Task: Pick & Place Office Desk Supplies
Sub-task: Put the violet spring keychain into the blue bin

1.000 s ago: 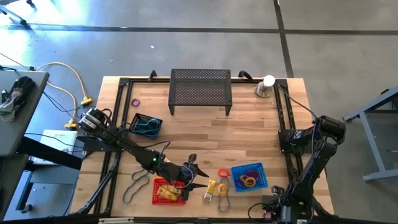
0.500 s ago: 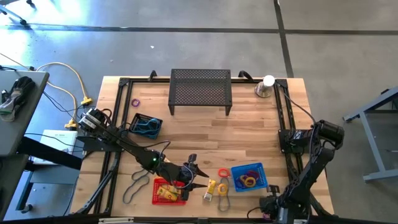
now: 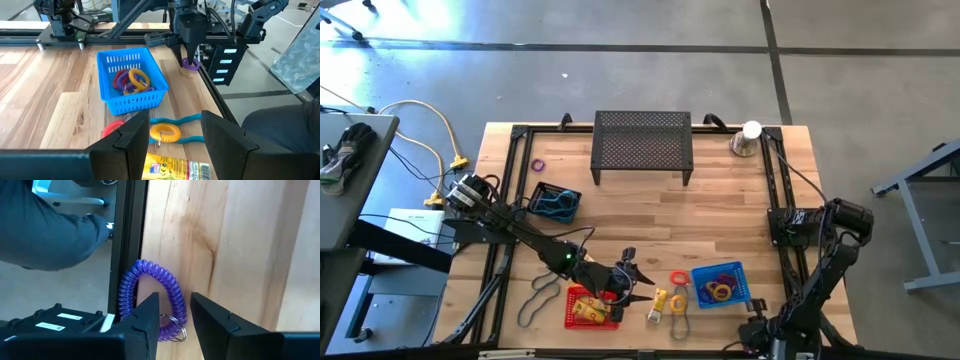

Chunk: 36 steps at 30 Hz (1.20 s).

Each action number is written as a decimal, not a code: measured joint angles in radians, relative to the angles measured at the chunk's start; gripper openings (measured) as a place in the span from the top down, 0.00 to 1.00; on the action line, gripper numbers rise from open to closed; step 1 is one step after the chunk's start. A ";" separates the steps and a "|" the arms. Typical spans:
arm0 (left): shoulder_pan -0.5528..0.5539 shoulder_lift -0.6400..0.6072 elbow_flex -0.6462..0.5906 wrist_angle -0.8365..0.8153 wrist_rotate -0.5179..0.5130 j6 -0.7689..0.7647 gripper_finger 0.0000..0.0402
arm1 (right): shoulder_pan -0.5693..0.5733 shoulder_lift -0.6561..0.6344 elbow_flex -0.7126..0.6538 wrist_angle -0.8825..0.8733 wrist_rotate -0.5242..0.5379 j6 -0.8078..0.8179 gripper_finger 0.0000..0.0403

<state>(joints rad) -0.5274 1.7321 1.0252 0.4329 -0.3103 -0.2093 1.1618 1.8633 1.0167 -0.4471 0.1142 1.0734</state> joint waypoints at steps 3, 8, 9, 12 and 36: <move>0.000 0.000 0.000 -0.003 0.000 0.000 0.57 | 0.000 0.000 0.000 -0.001 0.002 -0.012 0.76; 0.000 0.000 0.000 -0.007 0.000 0.000 0.57 | -0.007 0.000 -0.003 -0.006 0.011 0.026 0.92; 0.000 0.000 0.000 -0.007 0.000 0.000 0.57 | -0.012 0.000 -0.002 -0.005 0.003 0.040 0.96; 0.000 0.000 0.000 -0.007 0.000 0.000 0.57 | -0.027 0.001 0.008 -0.009 -0.031 0.056 0.98; -0.051 0.000 0.000 -0.014 0.000 -0.028 0.57 | -0.257 0.003 0.529 -0.913 0.265 -0.076 1.00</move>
<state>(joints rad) -0.5785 1.7321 1.0252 0.4187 -0.3099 -0.2375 0.9045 1.8660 1.5452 -1.3599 0.3787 0.9971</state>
